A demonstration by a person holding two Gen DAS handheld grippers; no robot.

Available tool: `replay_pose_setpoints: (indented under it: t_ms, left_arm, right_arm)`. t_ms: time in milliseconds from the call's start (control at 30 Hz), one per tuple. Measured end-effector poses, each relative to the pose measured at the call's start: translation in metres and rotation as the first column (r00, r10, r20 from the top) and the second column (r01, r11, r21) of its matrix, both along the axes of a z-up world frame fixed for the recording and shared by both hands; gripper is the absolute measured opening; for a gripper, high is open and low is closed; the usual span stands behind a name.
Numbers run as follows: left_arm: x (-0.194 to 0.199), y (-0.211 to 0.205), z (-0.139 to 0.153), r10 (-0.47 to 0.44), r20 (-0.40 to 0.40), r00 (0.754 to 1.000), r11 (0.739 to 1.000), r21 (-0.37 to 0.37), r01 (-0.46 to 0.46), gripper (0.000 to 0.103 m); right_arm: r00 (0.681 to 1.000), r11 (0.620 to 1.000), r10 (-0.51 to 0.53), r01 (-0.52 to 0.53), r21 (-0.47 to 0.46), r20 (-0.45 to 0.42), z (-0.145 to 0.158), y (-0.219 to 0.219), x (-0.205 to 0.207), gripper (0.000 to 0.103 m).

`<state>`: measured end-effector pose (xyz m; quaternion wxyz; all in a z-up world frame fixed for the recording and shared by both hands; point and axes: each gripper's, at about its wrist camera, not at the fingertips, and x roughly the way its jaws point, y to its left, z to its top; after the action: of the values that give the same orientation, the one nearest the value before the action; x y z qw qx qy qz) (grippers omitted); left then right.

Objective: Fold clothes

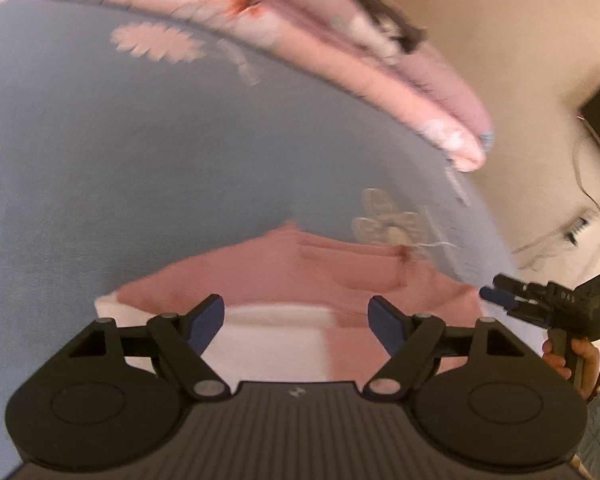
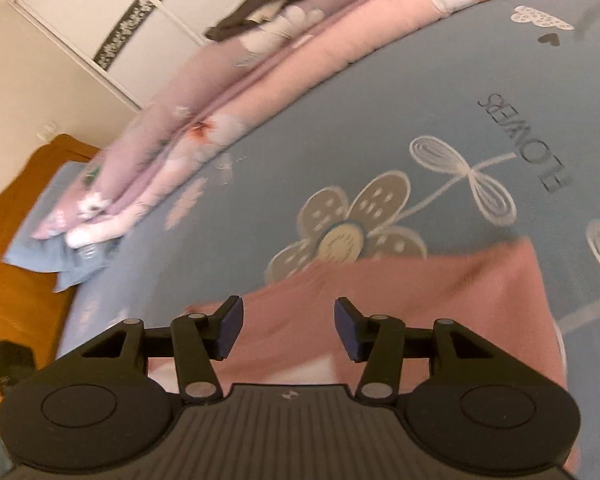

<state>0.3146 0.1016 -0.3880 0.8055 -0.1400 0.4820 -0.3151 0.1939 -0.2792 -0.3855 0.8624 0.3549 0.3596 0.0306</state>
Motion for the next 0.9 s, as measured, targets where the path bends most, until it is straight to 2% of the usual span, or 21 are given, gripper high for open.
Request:
replay_pose_setpoints:
  t_ms: [200,233,267,300,367,433,533,633,700,767,833,900]
  left_arm:
    - [-0.075,0.006,0.070,-0.008,0.008,1.000,0.999,-0.044,0.008,0.080]
    - [-0.090,0.006,0.078,-0.012,-0.003,1.000,0.998,-0.055,0.012,0.081]
    - [-0.107,0.007,0.081,-0.001,-0.016,1.000,0.998,-0.062,0.000,0.084]
    - [-0.125,0.009,0.083,0.012,-0.029,1.000,0.997,-0.070,-0.014,0.086]
    - [-0.154,0.011,0.070,0.035,-0.069,0.997,0.995,-0.093,-0.041,0.086]
    - [-0.181,0.009,0.041,0.074,-0.110,0.991,0.992,-0.091,-0.084,0.086]
    - [-0.206,0.011,-0.003,0.155,-0.093,0.984,0.981,-0.103,-0.164,0.084]
    - [-0.212,0.022,-0.036,0.245,-0.075,0.967,0.961,-0.111,-0.252,0.084]
    - [-0.210,0.033,-0.054,0.293,-0.087,0.952,0.945,-0.123,-0.302,0.084]
    - [-0.210,0.045,-0.066,0.316,-0.095,0.944,0.943,-0.081,-0.324,0.083]
    - [-0.217,0.063,-0.070,0.330,-0.099,0.939,0.932,-0.127,-0.340,0.083]
    - [-0.225,0.075,-0.068,0.326,-0.118,0.938,0.930,-0.139,-0.341,0.081]
  right_arm:
    - [0.995,0.993,0.101,-0.099,0.069,-0.018,0.049,0.027,-0.079,0.059]
    - [0.992,0.989,0.124,-0.122,0.086,-0.022,0.054,0.033,-0.090,0.062]
    - [0.991,0.985,0.134,-0.131,0.111,-0.026,0.055,0.038,-0.100,0.071]
    - [0.988,0.979,0.148,-0.141,0.148,-0.037,0.053,0.045,-0.110,0.073]
    - [0.986,0.967,0.154,-0.136,0.217,-0.068,0.038,0.055,-0.126,0.073]
    - [0.982,0.955,0.155,-0.121,0.270,-0.106,0.009,0.068,-0.137,0.073]
    - [0.971,0.938,0.173,-0.113,0.327,-0.163,-0.036,0.088,-0.150,0.073]
    - [0.959,0.943,0.206,-0.141,0.301,-0.195,-0.060,0.105,-0.158,0.073]
    - [0.959,0.945,0.202,-0.139,0.296,-0.196,-0.068,0.110,-0.166,0.073]
    - [0.964,0.945,0.195,-0.135,0.297,-0.182,-0.068,0.109,-0.174,0.072]
    - [0.967,0.949,0.183,-0.127,0.288,-0.179,-0.066,0.105,-0.180,0.072]
    - [0.969,0.963,0.165,-0.117,0.244,-0.184,-0.062,0.098,-0.190,0.072]
